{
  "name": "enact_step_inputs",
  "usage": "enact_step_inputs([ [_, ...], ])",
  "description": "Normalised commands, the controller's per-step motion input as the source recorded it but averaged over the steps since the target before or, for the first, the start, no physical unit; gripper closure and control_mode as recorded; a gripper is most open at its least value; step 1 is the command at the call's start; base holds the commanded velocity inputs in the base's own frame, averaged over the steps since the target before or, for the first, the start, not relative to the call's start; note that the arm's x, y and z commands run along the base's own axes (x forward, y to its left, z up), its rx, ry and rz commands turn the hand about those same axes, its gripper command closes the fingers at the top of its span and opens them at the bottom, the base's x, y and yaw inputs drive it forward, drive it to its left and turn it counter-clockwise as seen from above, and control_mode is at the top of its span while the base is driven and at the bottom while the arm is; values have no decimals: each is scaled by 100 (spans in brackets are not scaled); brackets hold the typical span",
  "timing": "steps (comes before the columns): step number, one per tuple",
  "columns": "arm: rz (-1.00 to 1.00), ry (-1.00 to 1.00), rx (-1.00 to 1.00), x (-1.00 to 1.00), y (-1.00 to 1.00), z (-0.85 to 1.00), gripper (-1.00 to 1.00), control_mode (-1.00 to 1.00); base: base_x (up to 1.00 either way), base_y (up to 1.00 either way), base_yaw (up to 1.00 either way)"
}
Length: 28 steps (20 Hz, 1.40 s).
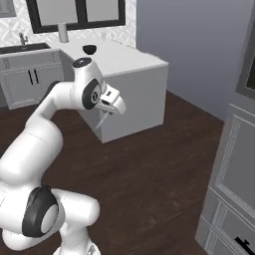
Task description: Take a straw from the drawer in front and place it inside the glass cup on the dining counter.
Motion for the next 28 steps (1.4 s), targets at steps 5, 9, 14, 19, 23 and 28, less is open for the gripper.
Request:
enact_step_inputs([
  [5,0,0,0,0,0,0,100,100,100,23,-10],
  [9,0,0,0,0,0,0,100,100,100,8,-7],
  [14,0,0,0,0,0,0,100,100,100,0,-2],
  [19,0,0,0,0,0,0,100,100,100,0,-1],
  [23,0,0,0,0,0,0,100,100,100,0,0],
  [28,0,0,0,0,0,0,100,100,100,-12,0],
])
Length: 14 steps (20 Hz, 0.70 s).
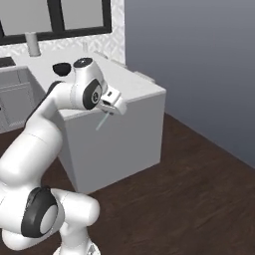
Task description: Take a straw from the drawer in front and place it inside the glass cup on the dining counter.
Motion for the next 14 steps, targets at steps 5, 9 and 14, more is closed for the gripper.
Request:
enact_step_inputs([
  [5,0,0,0,0,0,0,100,100,100,-41,1],
  [9,0,0,0,0,0,0,100,100,100,-60,7],
  [14,0,0,0,0,0,0,100,100,100,-64,23],
])
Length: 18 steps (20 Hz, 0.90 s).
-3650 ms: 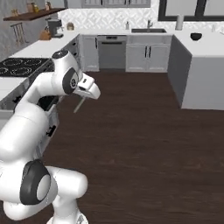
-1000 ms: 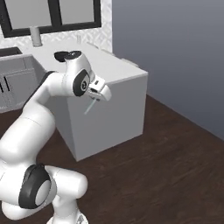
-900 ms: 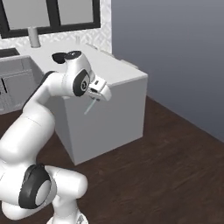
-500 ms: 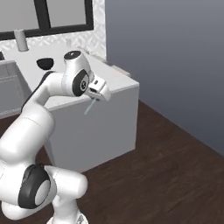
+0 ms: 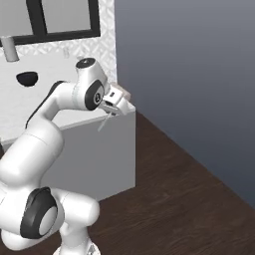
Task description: Take a straw from the drawer in front and place it inside the glass cup on the dining counter.
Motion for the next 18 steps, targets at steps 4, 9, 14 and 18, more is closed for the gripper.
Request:
enact_step_inputs([
  [4,0,0,0,0,0,0,100,100,100,-58,41],
  [9,0,0,0,0,0,0,100,100,100,-52,47],
  [14,0,0,0,0,0,0,100,100,100,-62,47],
  [18,0,0,0,0,0,0,100,100,93,-70,49],
])
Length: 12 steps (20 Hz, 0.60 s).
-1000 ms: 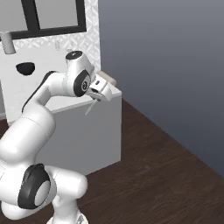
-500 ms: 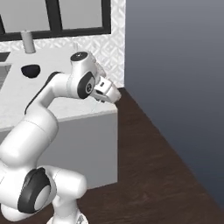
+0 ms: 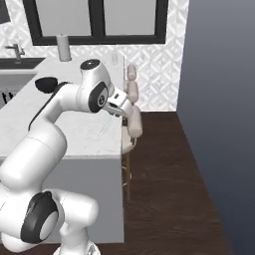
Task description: Take a straw from the drawer in front and place it inside the glass cup on the dining counter.
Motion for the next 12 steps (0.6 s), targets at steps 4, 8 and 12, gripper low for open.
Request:
enact_step_inputs([
  [4,0,0,0,0,0,0,100,100,64,-84,48],
  [8,0,0,0,0,0,0,100,100,55,-92,45],
  [12,0,0,0,0,0,0,100,100,51,-100,39],
])
